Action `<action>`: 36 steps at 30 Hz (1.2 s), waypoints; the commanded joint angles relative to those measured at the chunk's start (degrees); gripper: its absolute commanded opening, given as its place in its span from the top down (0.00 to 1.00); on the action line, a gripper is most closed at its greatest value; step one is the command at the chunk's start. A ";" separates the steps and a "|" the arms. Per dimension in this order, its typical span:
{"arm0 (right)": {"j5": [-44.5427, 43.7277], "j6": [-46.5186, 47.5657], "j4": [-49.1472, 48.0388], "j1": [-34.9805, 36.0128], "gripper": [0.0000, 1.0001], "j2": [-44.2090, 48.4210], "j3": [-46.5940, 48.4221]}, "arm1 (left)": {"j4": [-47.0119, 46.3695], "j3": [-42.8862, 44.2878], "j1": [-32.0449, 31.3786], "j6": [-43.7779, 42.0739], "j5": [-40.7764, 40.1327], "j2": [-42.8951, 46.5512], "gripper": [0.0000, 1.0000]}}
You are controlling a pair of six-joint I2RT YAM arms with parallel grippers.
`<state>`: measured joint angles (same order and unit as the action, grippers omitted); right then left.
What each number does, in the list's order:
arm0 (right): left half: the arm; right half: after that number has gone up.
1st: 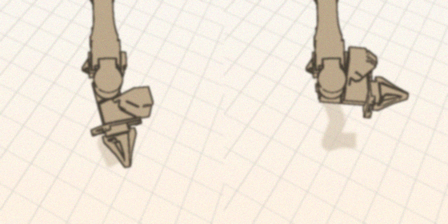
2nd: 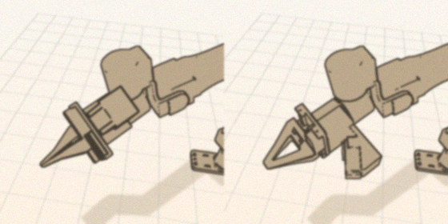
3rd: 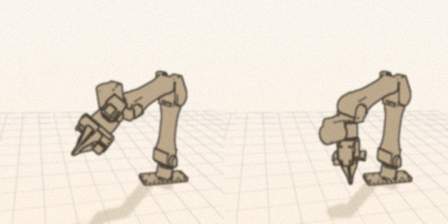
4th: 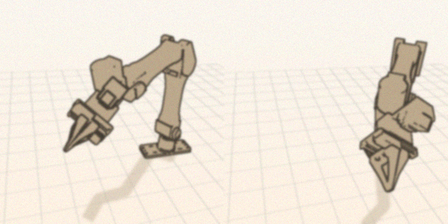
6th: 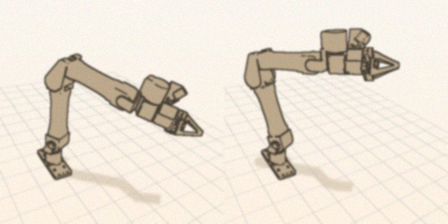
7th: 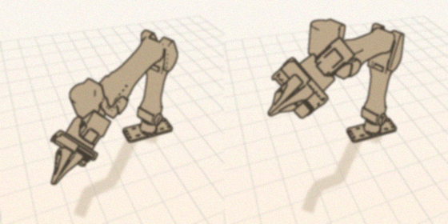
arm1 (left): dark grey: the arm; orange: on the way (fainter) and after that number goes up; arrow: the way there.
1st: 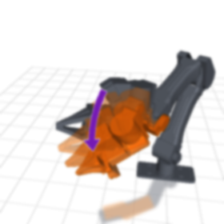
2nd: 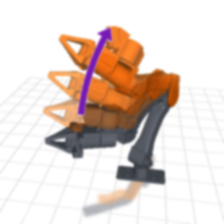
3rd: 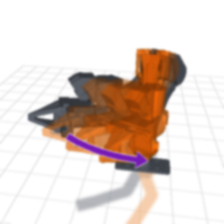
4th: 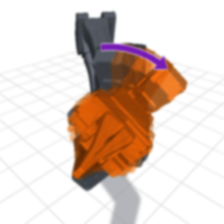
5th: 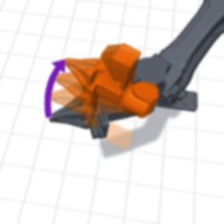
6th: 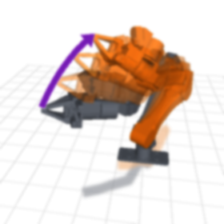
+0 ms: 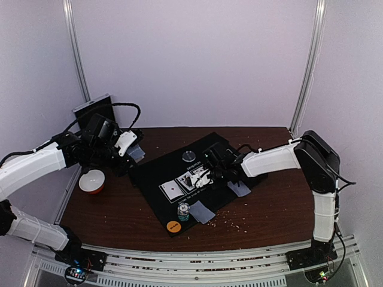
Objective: Distribute texas hold em gaming equipment
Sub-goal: Flop the poker card in the community card area.
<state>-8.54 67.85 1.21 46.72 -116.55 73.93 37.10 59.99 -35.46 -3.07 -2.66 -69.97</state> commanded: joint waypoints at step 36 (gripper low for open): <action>4.72 -1.85 3.75 -0.63 0.42 7.79 0.68 | -3.26 -0.59 -0.18 -1.90 -0.69 1.46 0.64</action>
<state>-4.99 72.36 8.34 45.80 -116.20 75.77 36.86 59.35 -35.46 -3.68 -3.68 -69.19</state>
